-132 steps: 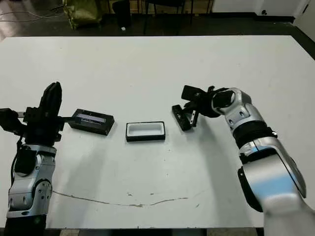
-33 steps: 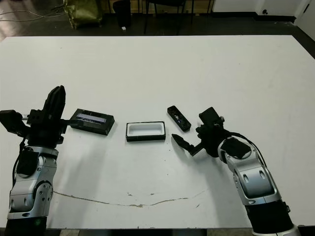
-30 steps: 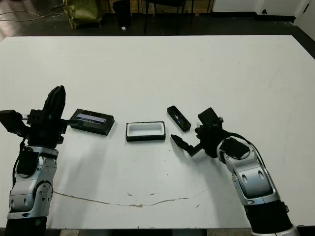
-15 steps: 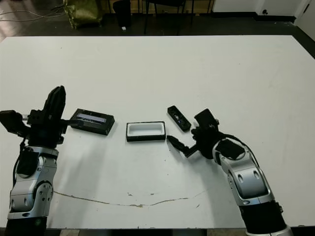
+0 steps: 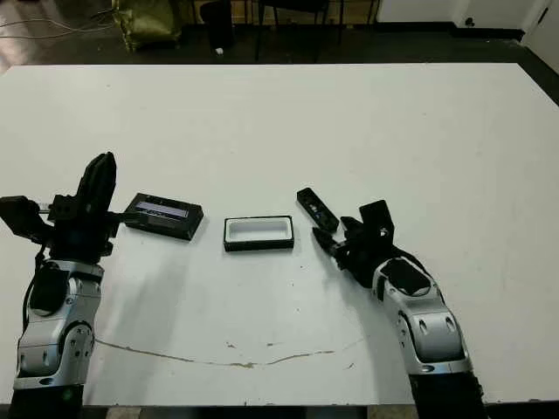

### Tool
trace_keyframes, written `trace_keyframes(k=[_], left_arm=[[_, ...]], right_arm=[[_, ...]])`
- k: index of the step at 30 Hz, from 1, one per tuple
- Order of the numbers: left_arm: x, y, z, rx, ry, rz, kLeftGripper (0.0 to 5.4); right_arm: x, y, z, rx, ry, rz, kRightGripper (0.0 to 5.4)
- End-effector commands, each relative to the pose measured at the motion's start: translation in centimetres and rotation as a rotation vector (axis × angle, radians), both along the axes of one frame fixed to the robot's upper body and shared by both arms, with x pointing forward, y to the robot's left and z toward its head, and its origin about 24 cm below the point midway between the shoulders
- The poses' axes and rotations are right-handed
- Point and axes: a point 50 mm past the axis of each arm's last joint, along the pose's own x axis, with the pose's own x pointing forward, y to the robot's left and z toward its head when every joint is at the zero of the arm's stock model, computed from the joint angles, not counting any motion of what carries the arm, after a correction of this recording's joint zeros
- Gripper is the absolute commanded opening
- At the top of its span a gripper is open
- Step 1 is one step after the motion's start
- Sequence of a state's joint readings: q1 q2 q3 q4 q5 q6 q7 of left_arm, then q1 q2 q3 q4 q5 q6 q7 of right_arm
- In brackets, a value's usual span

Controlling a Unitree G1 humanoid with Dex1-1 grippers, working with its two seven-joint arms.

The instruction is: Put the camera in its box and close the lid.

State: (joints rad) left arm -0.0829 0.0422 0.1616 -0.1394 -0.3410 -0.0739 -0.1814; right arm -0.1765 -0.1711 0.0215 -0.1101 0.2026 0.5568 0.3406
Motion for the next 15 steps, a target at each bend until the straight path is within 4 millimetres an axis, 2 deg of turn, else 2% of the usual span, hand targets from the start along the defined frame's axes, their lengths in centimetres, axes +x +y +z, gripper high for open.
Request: trace_keyframes(k=[1,4,6,15], left_arm=[[-0.2,0.3,-0.8,0.0,0.038,0.005,0.0],[-0.2,0.3,-0.8,0.009,0.04,0.012,0.0],[-0.2,0.3,-0.8,0.004,0.041,0.013,0.0],[-0.2,0.2,-0.9,0.004,0.035,0.0,0.0]], right_arm=[[-0.7,-0.4,-1.1,-0.008,0.041,-0.054,0.91],[-0.7,-0.6,-1.0,-0.009,0.008,-0.051,0.27],[-0.6,-0.7,-0.9,0.0,0.002,-0.046,0.07],[-0.3,-1.3,0.1,-0.054,-0.036,-0.005,0.04]])
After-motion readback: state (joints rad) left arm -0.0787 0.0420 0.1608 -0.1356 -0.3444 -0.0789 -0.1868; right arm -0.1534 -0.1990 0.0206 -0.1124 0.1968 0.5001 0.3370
